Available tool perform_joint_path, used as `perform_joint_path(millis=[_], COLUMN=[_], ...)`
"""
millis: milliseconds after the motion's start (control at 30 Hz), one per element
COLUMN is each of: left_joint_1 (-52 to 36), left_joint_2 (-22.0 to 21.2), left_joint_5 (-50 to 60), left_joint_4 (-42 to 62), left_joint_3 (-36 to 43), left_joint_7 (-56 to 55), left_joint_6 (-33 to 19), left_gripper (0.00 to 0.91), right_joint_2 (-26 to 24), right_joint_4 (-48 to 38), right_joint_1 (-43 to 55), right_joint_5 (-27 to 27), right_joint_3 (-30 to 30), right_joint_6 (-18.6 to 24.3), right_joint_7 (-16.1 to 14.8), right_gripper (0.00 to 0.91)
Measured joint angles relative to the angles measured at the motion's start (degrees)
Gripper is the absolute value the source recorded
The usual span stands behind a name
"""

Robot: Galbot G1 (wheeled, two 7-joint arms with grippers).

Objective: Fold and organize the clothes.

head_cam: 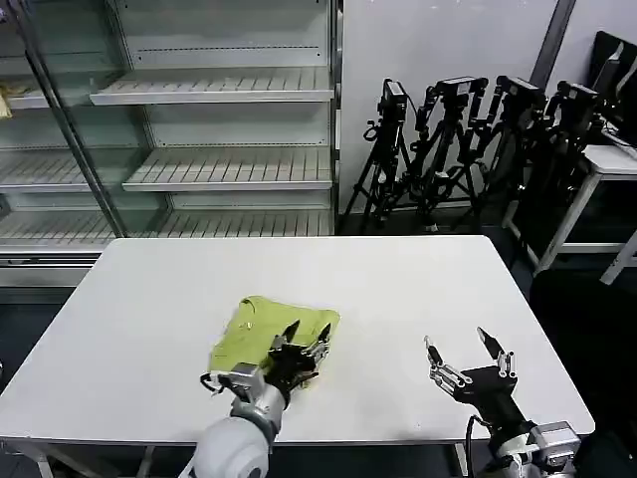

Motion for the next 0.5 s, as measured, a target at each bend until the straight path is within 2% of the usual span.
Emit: perform_joint_path(millis=[500], left_joint_1=[13.6], left_joint_2=[3.6], left_joint_5=[0.7], left_joint_4=[-10.0], left_joint_3=[-14.7], left_joint_7=[0.7], left_joint_6=[1.6], left_gripper=[0.907], right_joint_2=[1.4], right_joint_4=[-1.1], right_joint_1=[2.1], right_joint_5=[-0.1], right_joint_3=[-1.5], right_joint_6=[0.7], right_joint_7=[-0.1], right_gripper=[0.907])
